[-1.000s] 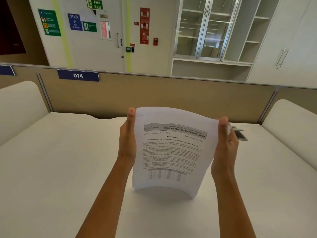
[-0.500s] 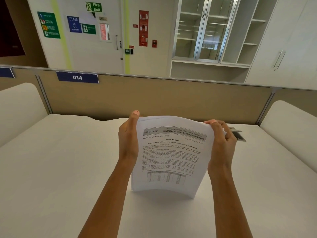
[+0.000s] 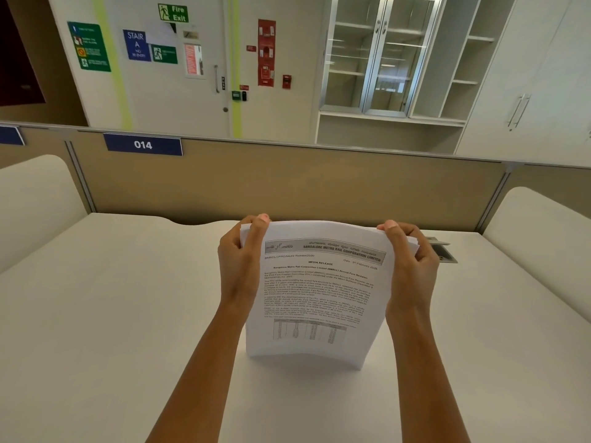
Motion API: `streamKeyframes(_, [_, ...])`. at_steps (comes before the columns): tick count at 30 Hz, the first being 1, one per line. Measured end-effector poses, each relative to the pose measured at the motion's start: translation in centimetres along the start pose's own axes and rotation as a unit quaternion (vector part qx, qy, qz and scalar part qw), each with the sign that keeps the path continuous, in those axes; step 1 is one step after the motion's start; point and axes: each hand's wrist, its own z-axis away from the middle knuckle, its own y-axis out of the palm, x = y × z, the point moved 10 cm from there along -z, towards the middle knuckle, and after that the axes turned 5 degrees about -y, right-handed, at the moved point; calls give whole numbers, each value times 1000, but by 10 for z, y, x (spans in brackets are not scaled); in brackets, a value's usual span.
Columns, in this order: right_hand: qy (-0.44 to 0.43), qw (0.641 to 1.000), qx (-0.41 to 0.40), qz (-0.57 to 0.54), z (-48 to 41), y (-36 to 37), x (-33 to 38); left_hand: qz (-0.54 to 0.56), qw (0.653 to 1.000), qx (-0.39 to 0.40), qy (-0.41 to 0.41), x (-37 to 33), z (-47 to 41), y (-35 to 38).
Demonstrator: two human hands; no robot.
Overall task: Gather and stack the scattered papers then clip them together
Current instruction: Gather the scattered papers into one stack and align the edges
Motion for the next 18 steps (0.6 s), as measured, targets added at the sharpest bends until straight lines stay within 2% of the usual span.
streamKeyframes(9, [-9,1000,14,-3,-3,3,-4,5,1000,15,9,2,-2,2])
streamKeyframes(13, [-28,999,46,-12,-3,5,-3,35,995,80,43,-2,-3,6])
streamKeyframes(15, [-28,996,79,-21,0,4,-12,25,992,120,5,15,-2,7])
streamKeyframes(18, [36,990,138,-14,12,5,-51,13,979,175,-101,66,7,11])
